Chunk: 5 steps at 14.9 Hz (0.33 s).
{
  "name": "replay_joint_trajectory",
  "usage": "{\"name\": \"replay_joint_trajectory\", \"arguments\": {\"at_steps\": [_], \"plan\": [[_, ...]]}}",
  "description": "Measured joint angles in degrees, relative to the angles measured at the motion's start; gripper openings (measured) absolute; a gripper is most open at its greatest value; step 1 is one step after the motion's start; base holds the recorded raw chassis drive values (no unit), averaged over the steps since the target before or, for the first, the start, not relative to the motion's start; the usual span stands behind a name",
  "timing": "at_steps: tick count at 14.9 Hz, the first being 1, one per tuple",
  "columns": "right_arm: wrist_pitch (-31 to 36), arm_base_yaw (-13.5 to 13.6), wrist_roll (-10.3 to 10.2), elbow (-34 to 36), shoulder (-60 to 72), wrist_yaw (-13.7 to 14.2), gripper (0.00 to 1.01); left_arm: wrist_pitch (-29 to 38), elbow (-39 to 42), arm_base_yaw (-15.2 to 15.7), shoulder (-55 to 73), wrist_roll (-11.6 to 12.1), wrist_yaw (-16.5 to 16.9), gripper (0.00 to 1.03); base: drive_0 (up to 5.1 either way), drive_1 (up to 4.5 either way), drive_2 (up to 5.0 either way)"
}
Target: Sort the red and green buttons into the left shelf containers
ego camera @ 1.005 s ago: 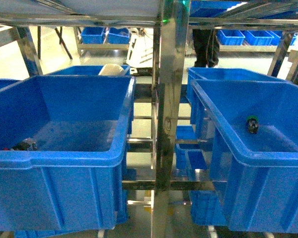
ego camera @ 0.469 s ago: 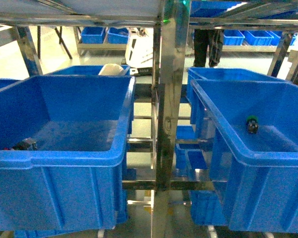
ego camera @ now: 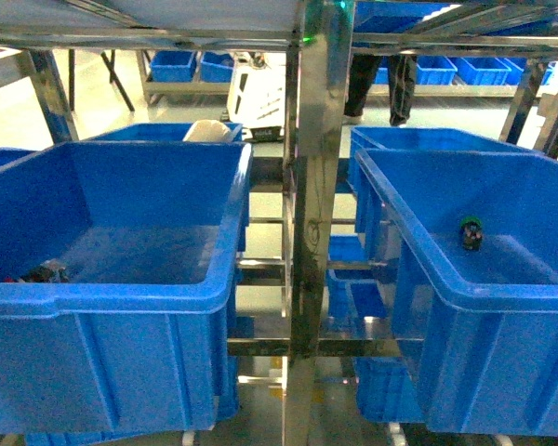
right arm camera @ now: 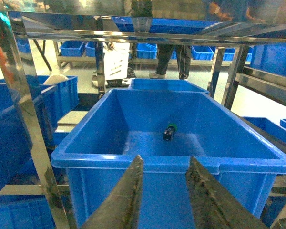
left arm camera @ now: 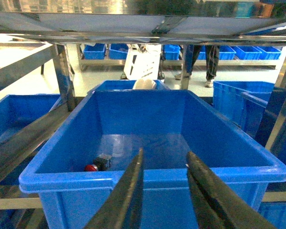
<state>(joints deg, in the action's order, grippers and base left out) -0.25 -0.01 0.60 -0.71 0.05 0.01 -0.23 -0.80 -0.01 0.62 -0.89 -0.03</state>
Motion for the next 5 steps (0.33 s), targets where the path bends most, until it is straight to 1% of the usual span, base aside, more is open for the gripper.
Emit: {"name": "replay_joint_trajectory", "arguments": {"at_steps": [1, 3, 4, 5], "plan": [[0.00, 0.00, 0.00, 0.00, 0.00, -0.02, 0.36, 0.00, 0.00, 0.00, 0.00, 0.00, 0.00, 0.38, 0.0, 0.00, 0.0], [0.00, 0.00, 0.00, 0.00, 0.00, -0.02, 0.67, 0.00, 0.00, 0.00, 0.00, 0.02, 0.00, 0.69, 0.0, 0.00, 0.0], [0.00, 0.00, 0.00, 0.00, 0.00, -0.02, 0.93, 0.00, 0.00, 0.00, 0.00, 0.02, 0.00, 0.94, 0.0, 0.00, 0.0], [0.00, 0.00, -0.13, 0.00, 0.00, -0.02, 0.97, 0.00, 0.00, 0.00, 0.00, 0.09, 0.00, 0.98, 0.0, 0.00, 0.0]]}}
